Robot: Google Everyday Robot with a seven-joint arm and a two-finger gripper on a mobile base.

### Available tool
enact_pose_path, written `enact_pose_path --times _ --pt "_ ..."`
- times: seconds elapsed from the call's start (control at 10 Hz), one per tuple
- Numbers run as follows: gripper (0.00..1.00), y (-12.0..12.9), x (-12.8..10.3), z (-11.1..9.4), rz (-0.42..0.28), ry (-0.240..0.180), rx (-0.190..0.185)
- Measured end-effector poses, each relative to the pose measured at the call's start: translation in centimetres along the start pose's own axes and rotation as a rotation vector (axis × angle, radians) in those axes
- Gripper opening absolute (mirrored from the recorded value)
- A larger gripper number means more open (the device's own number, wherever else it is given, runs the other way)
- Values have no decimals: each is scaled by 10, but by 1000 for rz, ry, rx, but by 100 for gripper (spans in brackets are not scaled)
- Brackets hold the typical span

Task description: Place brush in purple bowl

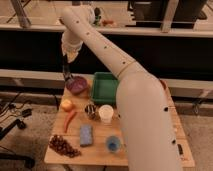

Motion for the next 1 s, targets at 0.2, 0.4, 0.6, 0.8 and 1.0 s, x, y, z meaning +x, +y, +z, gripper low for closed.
enact_pose_path --times 0.2,0.4,0.6,0.8,1.0 --pt "10 -3 3 13 -6 -3 -5" --pt "10 -4 9 24 -6 -1 -11" --pt "10 -4 16 33 -3 3 -17" --pt "10 -3 25 39 4 11 -24" --pt "10 2 31 48 8 15 -34"
